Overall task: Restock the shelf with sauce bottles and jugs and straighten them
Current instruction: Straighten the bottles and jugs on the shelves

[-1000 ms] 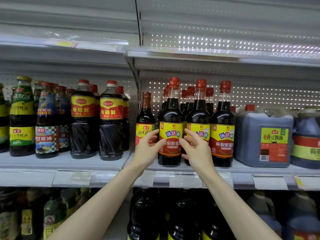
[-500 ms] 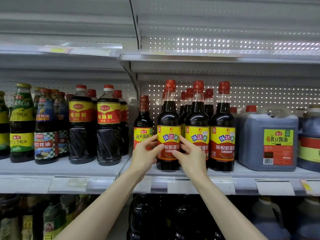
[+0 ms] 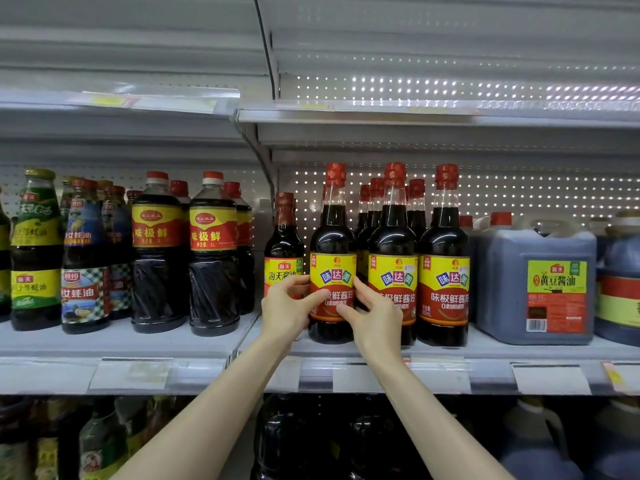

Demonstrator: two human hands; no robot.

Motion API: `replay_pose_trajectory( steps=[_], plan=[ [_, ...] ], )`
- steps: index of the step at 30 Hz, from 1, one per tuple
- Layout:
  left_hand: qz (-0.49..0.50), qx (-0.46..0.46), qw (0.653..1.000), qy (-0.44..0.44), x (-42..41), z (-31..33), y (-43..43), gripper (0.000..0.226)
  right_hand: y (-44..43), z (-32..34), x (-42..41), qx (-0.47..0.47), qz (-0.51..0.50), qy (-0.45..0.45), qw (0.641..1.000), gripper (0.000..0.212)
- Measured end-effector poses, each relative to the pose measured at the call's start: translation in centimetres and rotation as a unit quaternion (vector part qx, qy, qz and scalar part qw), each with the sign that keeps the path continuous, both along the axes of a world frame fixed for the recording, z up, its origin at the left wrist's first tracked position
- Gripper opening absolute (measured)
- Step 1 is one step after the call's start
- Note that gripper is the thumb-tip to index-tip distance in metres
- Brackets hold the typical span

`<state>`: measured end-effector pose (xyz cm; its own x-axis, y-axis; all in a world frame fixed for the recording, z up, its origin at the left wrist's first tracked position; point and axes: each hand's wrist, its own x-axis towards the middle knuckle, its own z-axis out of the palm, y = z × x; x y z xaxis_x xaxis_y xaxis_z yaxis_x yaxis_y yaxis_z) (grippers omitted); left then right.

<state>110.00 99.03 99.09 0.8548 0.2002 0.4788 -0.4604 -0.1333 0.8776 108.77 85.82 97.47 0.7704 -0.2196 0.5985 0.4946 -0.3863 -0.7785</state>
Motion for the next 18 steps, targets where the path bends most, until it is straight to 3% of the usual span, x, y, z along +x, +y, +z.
replay_pose_trajectory(
  steps=[18],
  plan=[
    [0.009,-0.001,0.999,0.032,0.91,0.2,-0.31,0.048,0.6,-0.18,0.28,-0.006,-0.053,0.026,0.998,0.06]
  ],
)
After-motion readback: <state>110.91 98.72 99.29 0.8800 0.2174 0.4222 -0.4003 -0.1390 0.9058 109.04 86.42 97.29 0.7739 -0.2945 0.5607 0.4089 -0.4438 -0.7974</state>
